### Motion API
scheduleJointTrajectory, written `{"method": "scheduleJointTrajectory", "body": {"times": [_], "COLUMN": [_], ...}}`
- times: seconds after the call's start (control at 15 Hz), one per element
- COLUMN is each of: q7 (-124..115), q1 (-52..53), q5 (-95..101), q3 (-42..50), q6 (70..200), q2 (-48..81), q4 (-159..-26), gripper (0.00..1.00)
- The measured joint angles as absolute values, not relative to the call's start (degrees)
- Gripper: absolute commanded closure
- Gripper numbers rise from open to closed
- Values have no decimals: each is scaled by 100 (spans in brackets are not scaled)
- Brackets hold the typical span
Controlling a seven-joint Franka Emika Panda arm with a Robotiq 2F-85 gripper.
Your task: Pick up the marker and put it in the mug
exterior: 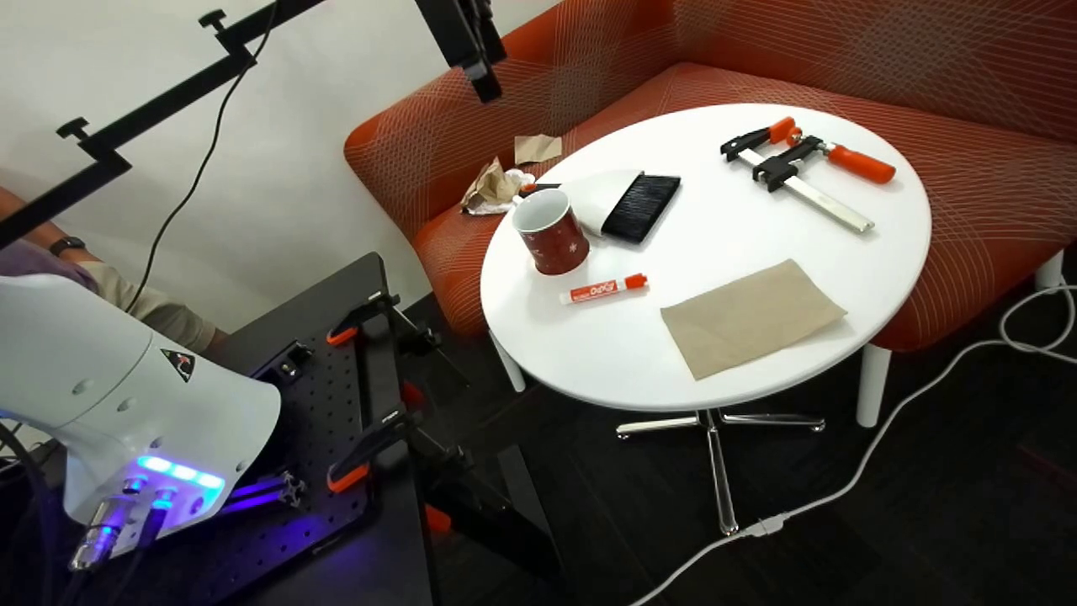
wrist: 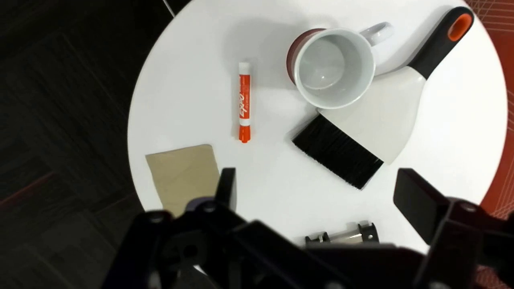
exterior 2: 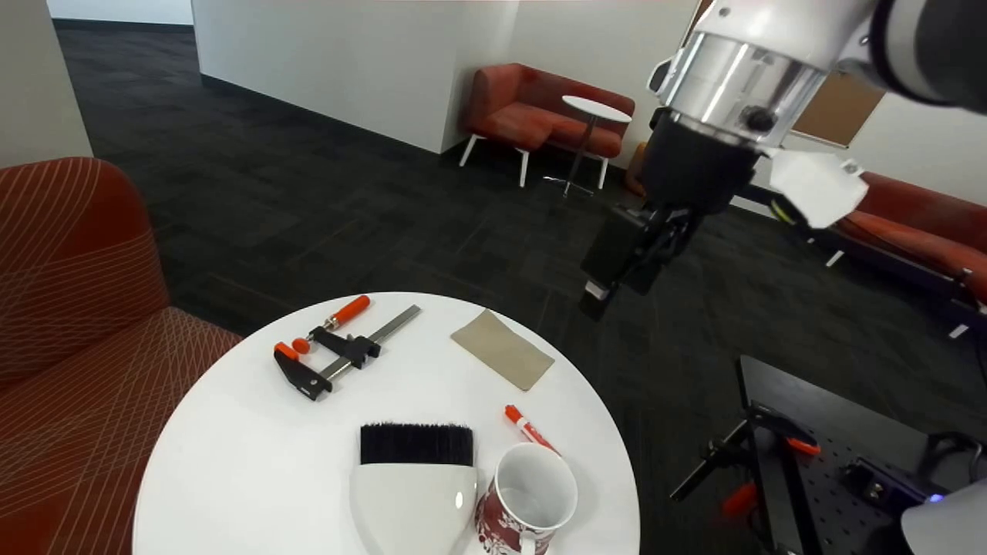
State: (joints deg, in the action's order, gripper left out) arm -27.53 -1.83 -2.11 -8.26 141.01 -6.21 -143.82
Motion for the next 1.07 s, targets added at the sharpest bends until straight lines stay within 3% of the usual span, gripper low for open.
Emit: {"method": "scheduleJointTrajectory", "body": {"times": [0.4, 1.07], "q7": [-3142, -3287], "q1": [-129, 9], "q5": [97, 96], "q3": [-565, -457], "q6": [14682, 14682], "q2": [264, 385], "q4": [-14382, -14373], "gripper": [0, 0]}}
